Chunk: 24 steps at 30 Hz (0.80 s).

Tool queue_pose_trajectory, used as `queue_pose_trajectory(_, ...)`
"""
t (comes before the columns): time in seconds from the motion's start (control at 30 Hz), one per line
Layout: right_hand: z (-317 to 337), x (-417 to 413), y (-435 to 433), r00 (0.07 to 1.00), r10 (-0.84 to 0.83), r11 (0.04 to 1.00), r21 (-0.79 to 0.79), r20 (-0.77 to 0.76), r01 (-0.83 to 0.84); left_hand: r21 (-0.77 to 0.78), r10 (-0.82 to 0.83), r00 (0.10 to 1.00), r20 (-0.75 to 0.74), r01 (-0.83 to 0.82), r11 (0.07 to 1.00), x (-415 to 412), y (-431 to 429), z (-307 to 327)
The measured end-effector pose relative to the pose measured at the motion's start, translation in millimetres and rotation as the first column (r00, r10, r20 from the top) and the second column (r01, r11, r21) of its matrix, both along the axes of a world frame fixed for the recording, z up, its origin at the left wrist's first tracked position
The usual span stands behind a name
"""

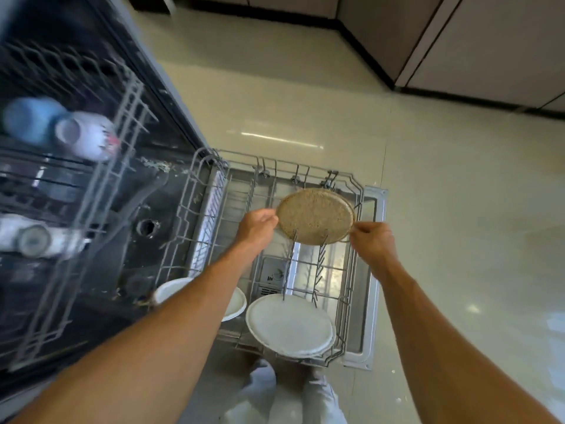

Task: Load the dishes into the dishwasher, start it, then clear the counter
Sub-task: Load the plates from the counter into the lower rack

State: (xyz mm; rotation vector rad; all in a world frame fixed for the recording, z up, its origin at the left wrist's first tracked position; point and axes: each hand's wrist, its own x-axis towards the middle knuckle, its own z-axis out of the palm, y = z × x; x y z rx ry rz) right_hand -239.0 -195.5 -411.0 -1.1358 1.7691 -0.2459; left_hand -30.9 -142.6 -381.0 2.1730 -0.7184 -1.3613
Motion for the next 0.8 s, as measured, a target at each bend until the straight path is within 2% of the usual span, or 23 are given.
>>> queue_pose_trajectory(0.17,110.7,30.5,40.7,0.988,0.099,0.994,0.027,0.115,-0.103,-0.051,0.197,0.980,-0.037,-0.199,0.979,9.5,55.4,98.9)
queue_pose_trajectory(0.33,210.2,65.4,75.3,0.943,0.288,0.957,-0.030,0.169,-0.287,-0.135,0.339,0.940,-0.045,-0.342,0.930,12.2,118.5,193.7)
queue_pose_trajectory(0.5,289.1,114.3,112.5,0.811,0.513,0.856,-0.096,0.280,-0.508,-0.259,0.503,0.863,-0.046,-0.496,0.829,14.5,184.2,281.8)
queue_pose_trajectory(0.6,328.4,153.2,143.7,0.677,0.682,0.731,-0.214,0.278,-0.648,-0.333,0.657,0.750,-0.082,-0.641,0.691,22.2,231.8,324.6)
queue_pose_trajectory(0.8,381.3,218.1,241.0,0.411,0.858,0.500,-0.320,0.308,-0.804,-0.444,0.860,0.501,-0.100,-0.795,0.412,36.9,348.3,372.7)
